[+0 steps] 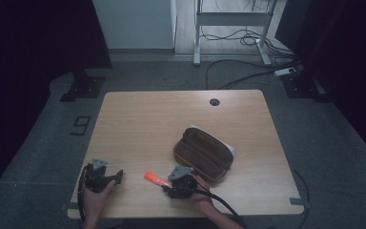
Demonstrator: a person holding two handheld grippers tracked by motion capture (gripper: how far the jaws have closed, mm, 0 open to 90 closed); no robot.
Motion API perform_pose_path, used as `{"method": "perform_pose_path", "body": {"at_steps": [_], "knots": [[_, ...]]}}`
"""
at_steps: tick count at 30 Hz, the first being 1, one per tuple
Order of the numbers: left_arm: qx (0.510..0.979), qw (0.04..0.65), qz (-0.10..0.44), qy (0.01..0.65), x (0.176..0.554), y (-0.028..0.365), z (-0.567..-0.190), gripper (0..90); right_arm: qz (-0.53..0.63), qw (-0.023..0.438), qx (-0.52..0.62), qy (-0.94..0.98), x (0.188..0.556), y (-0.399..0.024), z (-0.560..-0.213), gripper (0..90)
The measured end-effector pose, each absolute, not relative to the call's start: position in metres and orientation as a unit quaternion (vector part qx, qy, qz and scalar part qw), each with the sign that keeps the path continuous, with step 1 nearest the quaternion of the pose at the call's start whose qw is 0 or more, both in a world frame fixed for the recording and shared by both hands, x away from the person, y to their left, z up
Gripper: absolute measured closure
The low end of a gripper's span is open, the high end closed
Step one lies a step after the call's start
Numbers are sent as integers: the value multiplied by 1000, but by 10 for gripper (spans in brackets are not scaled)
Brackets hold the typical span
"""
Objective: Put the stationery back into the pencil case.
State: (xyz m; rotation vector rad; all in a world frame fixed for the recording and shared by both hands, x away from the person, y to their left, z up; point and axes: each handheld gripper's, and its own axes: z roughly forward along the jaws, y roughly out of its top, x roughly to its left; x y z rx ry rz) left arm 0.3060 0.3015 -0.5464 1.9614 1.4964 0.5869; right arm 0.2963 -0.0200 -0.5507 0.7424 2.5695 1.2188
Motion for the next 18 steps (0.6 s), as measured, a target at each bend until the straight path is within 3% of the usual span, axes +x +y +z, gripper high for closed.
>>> {"method": "perform_pose_path", "body": {"at_steps": [5, 18], "knots": [[738, 298, 221, 563, 306, 301, -546, 148, 414, 105, 240, 872, 294, -18, -551, 645], [738, 298, 221, 563, 306, 301, -546, 148, 423, 93, 243, 868, 297, -25, -544, 653]]}}
